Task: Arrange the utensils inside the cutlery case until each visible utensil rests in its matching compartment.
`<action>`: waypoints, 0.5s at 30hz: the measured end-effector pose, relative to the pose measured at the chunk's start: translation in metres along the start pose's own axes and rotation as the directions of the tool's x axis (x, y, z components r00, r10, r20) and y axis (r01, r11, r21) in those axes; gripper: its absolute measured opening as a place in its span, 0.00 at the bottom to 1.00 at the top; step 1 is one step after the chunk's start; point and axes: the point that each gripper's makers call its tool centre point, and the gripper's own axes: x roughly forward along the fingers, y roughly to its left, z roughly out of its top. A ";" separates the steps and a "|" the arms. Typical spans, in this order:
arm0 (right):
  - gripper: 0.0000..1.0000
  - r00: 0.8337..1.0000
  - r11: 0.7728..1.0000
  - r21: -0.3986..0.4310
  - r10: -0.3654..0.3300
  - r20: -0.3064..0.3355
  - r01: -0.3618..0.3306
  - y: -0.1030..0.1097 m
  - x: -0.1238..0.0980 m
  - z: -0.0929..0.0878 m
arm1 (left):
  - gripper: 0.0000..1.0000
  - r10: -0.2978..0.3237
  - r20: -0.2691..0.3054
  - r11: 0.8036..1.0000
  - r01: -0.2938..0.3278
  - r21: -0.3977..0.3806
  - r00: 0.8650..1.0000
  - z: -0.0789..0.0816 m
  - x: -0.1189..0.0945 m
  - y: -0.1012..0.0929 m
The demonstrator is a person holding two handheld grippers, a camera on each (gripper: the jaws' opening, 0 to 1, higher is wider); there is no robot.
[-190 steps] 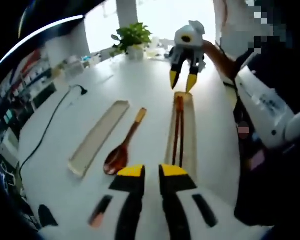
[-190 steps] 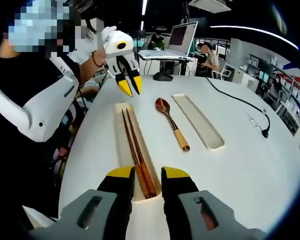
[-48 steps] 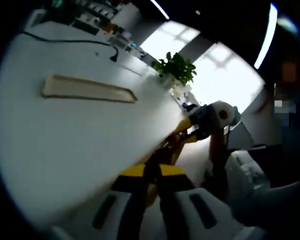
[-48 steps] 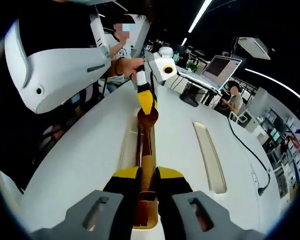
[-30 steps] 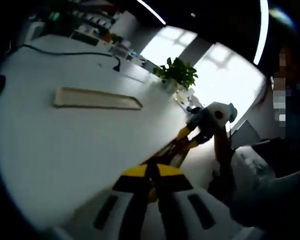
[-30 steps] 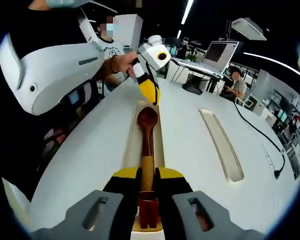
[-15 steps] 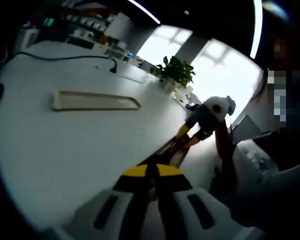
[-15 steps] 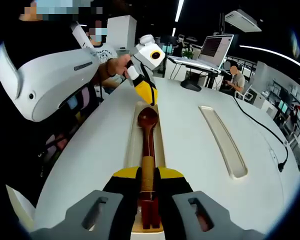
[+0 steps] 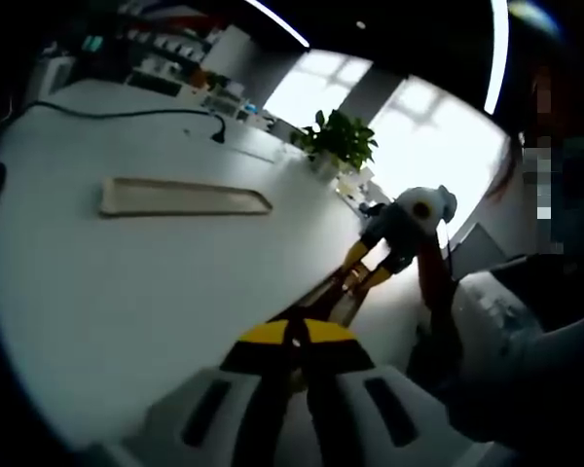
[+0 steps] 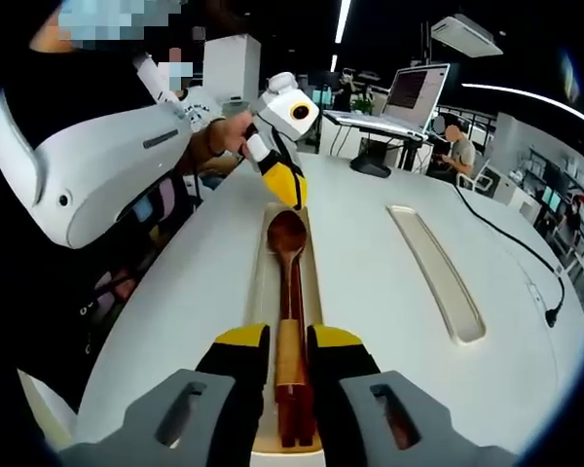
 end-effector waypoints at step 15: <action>0.21 0.974 0.978 0.097 -0.197 0.115 0.187 -0.064 -0.019 0.016 | 0.04 0.060 0.031 0.997 -0.061 0.039 0.998 0.040 0.001 0.017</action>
